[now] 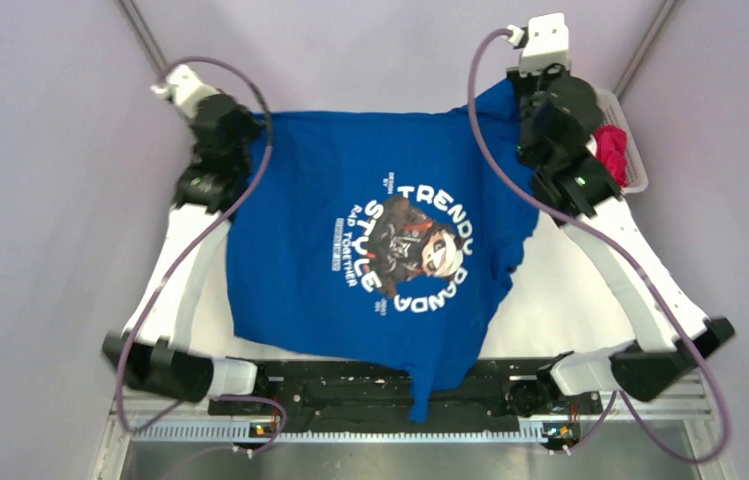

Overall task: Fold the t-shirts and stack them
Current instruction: Flatten out the tshirt, then fold the flattened tshirt in 1/3 of the way

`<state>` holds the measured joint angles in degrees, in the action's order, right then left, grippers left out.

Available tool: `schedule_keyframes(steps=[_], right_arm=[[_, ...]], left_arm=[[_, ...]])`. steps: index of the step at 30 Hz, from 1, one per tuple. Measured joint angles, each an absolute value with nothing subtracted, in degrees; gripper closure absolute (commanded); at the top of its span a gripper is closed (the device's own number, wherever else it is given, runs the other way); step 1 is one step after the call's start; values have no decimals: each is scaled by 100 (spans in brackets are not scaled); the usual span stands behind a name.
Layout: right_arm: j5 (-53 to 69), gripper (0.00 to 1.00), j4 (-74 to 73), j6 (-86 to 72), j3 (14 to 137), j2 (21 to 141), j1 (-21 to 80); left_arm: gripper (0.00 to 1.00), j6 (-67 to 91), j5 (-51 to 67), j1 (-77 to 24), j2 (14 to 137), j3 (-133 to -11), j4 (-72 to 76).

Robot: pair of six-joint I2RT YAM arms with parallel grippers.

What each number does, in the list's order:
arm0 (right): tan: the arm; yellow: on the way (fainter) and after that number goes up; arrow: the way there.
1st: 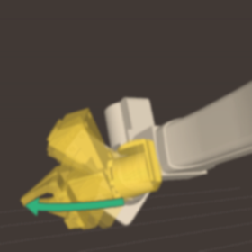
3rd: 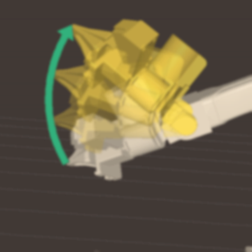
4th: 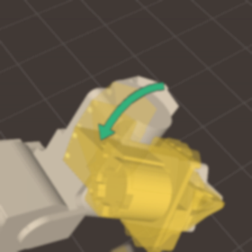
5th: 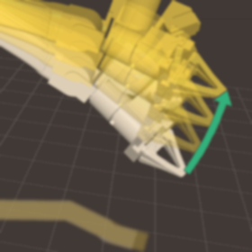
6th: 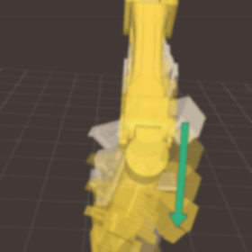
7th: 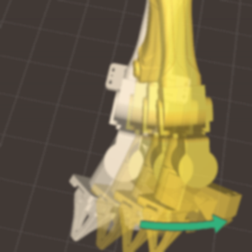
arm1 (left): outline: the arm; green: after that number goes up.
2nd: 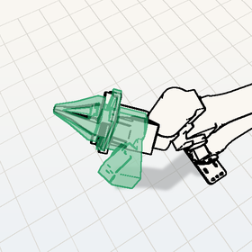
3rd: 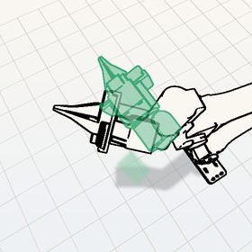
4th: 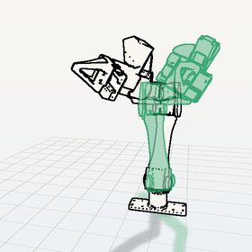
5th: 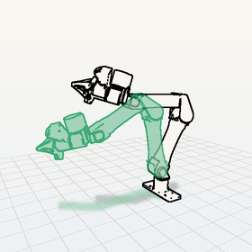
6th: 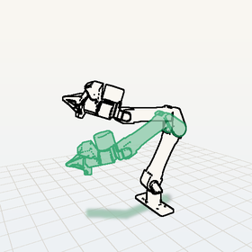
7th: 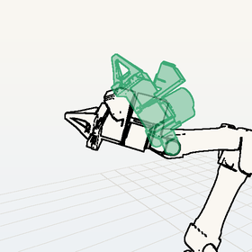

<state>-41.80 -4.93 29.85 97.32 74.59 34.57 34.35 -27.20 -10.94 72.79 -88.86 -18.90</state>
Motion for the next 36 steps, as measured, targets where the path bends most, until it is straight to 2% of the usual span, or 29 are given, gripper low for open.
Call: schedule_keyframes(steps=[5, 12, 18, 27, 36], right_arm=[[-3594, 100, -567, 2139, 9139, 8694, 2257], [-2849, 100, -519, 1398, 9579, 11128, 1581], [-2554, 100, -694, 1363, 10685, 12875, 1474], [-2517, 100, -810, 1321, 10687, 12857, 1472], [-1966, 100, -1765, 1004, 9174, 10770, 1485]], left_arm=[[100, 3428, -3011, -1100, 9360, -8659, -1702], [100, 3424, -3050, -1087, 12263, -10388, -1918], [100, 3317, -3022, -1011, 13264, -11507, -2010], [100, 3264, -2853, -893, 13364, -11819, -1918], [100, 3374, -2637, -893, 12632, -10204, -1647]])
